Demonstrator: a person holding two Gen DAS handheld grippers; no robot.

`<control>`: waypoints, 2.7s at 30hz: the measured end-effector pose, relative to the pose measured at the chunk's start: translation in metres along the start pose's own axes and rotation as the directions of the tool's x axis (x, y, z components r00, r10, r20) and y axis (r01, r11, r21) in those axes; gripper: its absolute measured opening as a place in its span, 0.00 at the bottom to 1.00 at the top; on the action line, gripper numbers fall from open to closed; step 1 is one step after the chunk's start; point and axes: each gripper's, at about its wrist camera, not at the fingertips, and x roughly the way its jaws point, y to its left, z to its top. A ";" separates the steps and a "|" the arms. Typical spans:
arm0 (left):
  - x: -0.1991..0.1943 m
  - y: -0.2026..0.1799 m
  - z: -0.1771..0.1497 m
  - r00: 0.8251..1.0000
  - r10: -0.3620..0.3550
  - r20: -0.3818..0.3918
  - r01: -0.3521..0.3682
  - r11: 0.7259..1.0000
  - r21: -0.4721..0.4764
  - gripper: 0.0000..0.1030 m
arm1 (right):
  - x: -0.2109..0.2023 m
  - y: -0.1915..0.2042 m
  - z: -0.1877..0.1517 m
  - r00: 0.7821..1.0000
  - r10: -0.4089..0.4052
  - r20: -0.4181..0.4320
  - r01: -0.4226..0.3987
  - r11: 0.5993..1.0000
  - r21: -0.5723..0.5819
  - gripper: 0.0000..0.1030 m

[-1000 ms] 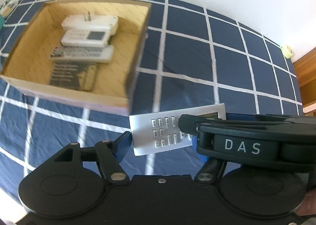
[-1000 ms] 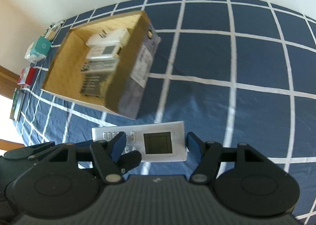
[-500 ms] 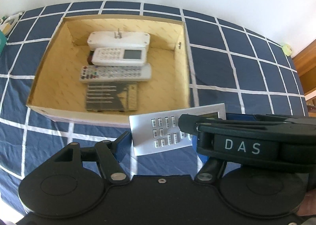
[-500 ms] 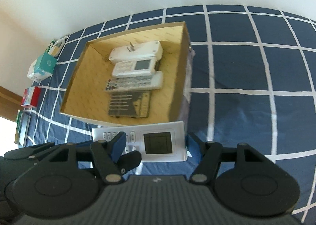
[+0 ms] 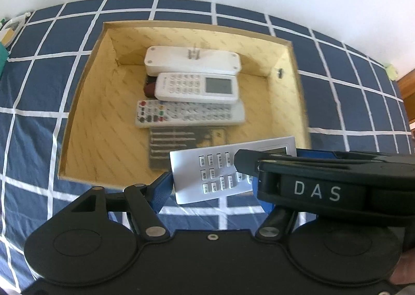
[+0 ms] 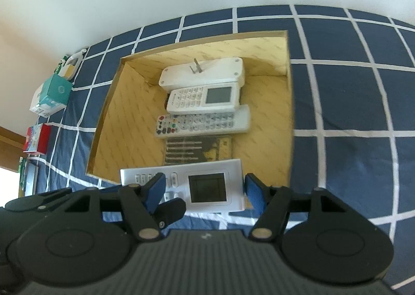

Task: Organize objects
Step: 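Lower the remote into the box beside the other remotes, then open the right gripper to release the remote and lift away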

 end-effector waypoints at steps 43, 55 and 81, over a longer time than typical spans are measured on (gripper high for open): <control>0.122 0.051 0.062 0.970 -0.041 -0.240 0.055 0.997 0.053 0.66 | 0.140 -0.030 0.053 0.976 -0.018 -0.218 0.057 0.982 0.177 0.64; 0.095 0.062 0.060 0.981 -0.013 -0.193 0.016 1.000 0.016 0.66 | 0.124 -0.025 0.052 0.981 -0.054 -0.189 0.084 0.984 0.156 0.65; 0.014 0.079 0.056 0.994 0.106 -0.042 -0.106 0.994 -0.021 1.00 | 0.023 -0.013 0.039 0.971 -0.237 -0.024 0.238 0.970 0.040 0.89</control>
